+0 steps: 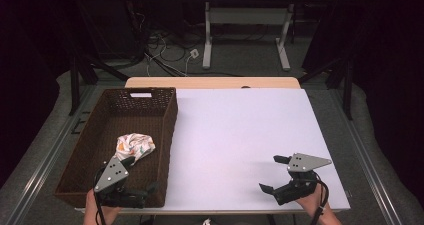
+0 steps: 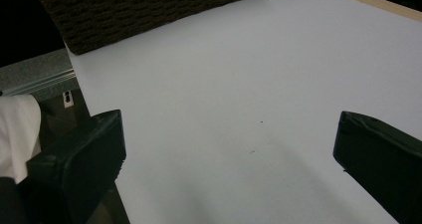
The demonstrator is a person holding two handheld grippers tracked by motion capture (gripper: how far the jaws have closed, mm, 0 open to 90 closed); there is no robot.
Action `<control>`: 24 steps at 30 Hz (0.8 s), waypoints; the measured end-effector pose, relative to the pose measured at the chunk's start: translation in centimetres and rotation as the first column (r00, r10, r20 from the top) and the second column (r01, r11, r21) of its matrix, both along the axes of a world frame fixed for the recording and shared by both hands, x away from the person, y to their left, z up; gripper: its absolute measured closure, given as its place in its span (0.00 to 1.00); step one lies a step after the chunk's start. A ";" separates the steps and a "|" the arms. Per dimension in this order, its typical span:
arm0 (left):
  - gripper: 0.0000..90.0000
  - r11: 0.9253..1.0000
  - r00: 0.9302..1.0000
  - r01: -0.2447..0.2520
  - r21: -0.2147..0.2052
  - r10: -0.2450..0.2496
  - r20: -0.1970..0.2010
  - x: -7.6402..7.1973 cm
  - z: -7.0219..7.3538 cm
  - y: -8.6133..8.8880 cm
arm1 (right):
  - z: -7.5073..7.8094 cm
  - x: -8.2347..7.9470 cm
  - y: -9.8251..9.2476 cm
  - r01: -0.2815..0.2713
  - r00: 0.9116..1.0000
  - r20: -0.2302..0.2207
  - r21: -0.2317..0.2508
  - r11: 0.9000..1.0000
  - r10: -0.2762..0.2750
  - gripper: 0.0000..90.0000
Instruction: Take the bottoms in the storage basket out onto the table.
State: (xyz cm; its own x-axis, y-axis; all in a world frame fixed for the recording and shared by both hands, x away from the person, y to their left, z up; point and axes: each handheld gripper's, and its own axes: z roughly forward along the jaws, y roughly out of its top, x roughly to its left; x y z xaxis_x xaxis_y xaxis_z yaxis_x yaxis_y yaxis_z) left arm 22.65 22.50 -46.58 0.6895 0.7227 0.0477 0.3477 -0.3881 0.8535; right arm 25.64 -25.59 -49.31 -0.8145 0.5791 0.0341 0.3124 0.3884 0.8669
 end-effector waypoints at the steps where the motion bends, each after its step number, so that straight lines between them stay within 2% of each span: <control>1: 0.00 1.000 1.000 0.000 0.000 0.000 0.000 0.0 0.0 0.0 | 0.0 0.0 0.0 -0.001 1.000 0.000 0.001 1.000 0.001 0.00; 9: 0.00 1.000 1.000 -0.014 0.003 0.014 -0.004 0.1 0.5 0.1 | 0.0 0.0 0.0 -0.002 1.000 -0.002 0.001 1.000 0.002 0.00; 12: 0.00 1.000 1.000 -0.019 0.021 0.019 -0.001 0.2 0.6 0.1 | -0.1 0.0 0.0 0.000 1.000 -0.006 -0.002 1.000 0.000 0.00; 14: 0.00 1.000 1.000 -0.023 0.019 0.023 -0.014 0.3 0.7 0.1 | -0.1 0.0 0.0 0.001 1.000 -0.005 0.000 1.000 -0.001 0.00; 24: 0.00 0.998 0.999 -0.034 0.049 0.035 -0.020 0.9 1.4 0.0 | -0.2 0.0 -0.1 -0.003 1.000 -0.004 0.000 1.000 0.003 0.00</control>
